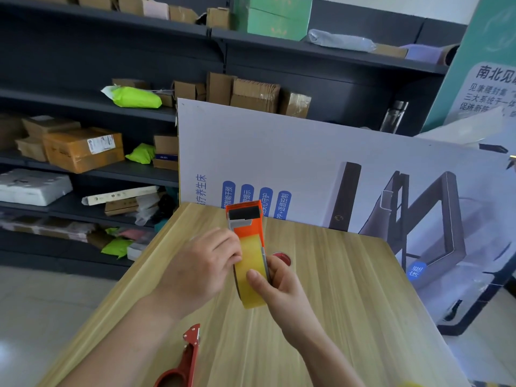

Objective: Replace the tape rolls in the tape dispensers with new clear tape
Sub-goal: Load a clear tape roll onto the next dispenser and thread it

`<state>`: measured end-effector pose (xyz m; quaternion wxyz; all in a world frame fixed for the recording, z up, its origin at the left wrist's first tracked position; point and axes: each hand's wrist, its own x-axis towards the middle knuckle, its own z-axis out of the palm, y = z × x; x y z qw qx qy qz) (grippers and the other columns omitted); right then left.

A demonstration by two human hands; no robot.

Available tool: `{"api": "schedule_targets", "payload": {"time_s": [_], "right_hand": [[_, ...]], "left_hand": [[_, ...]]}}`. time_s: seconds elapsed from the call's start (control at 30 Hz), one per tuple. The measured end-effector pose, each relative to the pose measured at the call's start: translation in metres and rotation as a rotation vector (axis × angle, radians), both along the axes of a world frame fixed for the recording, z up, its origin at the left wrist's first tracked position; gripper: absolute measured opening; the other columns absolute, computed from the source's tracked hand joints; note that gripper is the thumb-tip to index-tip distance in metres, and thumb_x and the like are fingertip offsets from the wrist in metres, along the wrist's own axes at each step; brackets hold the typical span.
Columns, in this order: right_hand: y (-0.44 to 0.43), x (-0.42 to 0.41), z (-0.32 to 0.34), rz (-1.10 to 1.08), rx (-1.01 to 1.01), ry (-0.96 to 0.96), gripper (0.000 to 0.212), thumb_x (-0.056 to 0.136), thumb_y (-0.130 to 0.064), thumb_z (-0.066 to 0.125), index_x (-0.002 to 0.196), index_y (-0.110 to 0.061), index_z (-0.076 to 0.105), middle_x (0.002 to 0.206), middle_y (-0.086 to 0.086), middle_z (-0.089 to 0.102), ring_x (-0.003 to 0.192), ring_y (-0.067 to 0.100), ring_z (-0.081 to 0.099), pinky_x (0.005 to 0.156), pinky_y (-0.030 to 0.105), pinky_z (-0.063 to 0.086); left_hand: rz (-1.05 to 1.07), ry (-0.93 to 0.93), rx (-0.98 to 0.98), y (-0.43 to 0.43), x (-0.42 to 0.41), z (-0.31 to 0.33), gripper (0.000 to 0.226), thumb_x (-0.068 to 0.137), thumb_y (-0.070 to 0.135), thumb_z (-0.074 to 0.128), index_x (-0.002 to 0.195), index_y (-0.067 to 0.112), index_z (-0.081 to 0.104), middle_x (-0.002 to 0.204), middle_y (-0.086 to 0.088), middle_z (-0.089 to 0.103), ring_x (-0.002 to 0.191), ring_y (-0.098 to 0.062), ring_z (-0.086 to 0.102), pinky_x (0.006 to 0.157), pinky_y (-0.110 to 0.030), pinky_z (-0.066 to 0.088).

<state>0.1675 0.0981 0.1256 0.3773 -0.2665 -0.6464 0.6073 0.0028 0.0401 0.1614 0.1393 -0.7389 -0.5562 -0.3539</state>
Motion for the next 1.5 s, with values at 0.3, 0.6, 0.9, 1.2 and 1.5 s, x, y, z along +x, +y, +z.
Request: {"api": "schedule_targets", "payload": {"time_s": [0.3,0.6,0.9,1.2,1.5], "right_hand": [[-0.001,0.0,0.003,0.017,-0.006,-0.019,0.05,0.078,-0.041,0.069,0.105,0.0,0.06,0.086,0.01,0.057,0.081,0.022,0.052,0.073,0.037,0.046],[-0.003,0.002,0.005,0.008,-0.008,-0.074,0.039,0.08,-0.033,0.067,0.104,-0.002,0.063,0.087,0.009,0.062,0.081,0.022,0.058,0.075,0.039,0.049],[-0.003,0.007,0.007,-0.021,0.011,-0.089,0.046,0.077,-0.04,0.068,0.102,-0.001,0.062,0.082,0.01,0.057,0.076,0.021,0.053,0.07,0.039,0.047],[-0.009,0.006,0.01,-0.072,0.079,-0.11,0.051,0.073,-0.039,0.066,0.092,0.007,0.053,0.072,0.005,0.045,0.066,0.018,0.042,0.062,0.035,0.038],[-0.013,0.01,0.022,-0.048,0.117,-0.193,0.047,0.073,-0.042,0.076,0.084,0.0,0.058,0.068,0.001,0.049,0.062,0.013,0.047,0.059,0.03,0.041]], "left_hand": [[0.02,-0.001,-0.041,-0.001,-0.001,-0.001,0.019,0.093,0.024,0.046,0.08,0.015,0.057,0.088,0.004,0.057,0.082,-0.015,0.056,0.067,-0.034,0.05],[0.081,-0.383,-0.061,0.004,0.001,0.003,0.017,0.093,0.029,0.043,0.085,0.021,0.056,0.078,0.013,0.058,0.075,-0.009,0.056,0.06,-0.023,0.046],[0.038,-0.253,-0.228,0.002,0.003,0.01,0.06,0.07,0.069,0.054,0.114,0.029,0.064,0.093,0.023,0.053,0.079,-0.004,0.054,0.067,-0.021,0.048],[0.12,0.093,-0.049,0.001,0.009,0.022,0.018,0.088,0.027,0.051,0.077,0.021,0.064,0.075,0.012,0.059,0.071,-0.009,0.055,0.055,-0.016,0.04],[0.081,0.534,0.02,0.028,-0.005,0.057,0.012,0.078,0.006,0.063,0.077,0.018,0.063,0.076,0.002,0.058,0.076,-0.022,0.055,0.069,-0.036,0.046]]}}
